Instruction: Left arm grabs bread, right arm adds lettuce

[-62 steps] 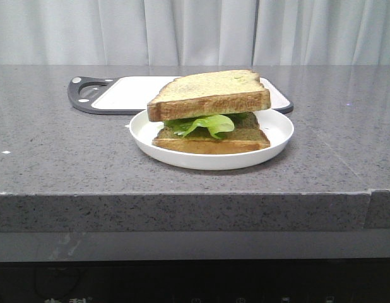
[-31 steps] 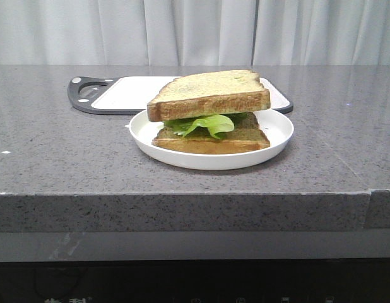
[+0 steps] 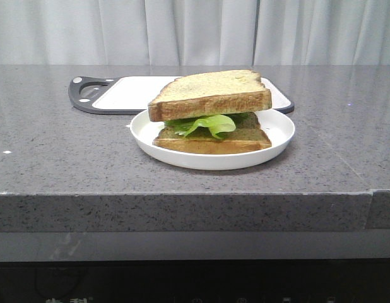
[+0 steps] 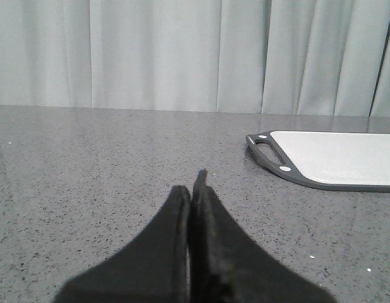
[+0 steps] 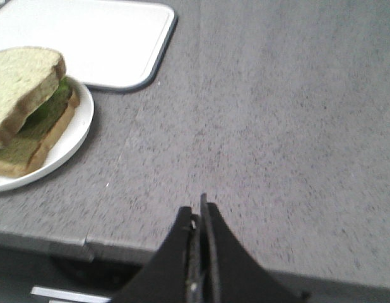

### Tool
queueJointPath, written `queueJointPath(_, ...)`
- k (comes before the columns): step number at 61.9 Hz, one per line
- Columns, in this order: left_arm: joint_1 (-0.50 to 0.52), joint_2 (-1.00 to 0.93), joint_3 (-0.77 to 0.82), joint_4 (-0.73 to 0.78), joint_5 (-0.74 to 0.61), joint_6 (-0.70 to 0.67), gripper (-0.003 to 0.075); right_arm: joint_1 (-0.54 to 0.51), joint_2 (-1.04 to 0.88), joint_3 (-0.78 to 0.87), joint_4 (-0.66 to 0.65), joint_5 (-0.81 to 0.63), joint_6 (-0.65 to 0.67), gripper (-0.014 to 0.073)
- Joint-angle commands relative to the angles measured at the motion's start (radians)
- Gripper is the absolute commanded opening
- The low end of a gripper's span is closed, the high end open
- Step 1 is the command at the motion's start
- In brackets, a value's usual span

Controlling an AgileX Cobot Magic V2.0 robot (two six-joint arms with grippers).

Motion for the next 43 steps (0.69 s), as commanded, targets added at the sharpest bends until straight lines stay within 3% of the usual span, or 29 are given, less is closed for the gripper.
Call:
queueJointPath(1,0.001,-0.017,0.005,-0.008,-0.077,-0.001,-0.0020,-0.004,-0.042,0.100,0.002,-0.262,0.002,-0.0118)
queueJointPath(20,0.001,-0.017,0.005,-0.008,-0.077,-0.001,-0.0020,-0.004,-0.238,0.444,0.003,-0.609,0.002,-0.0118)
queueJointPath(43,0.001,-0.017,0.005,-0.008,-0.077,-0.001,-0.0020,-0.010,-0.364,0.579,0.003,-0.684,0.002,-0.0118)
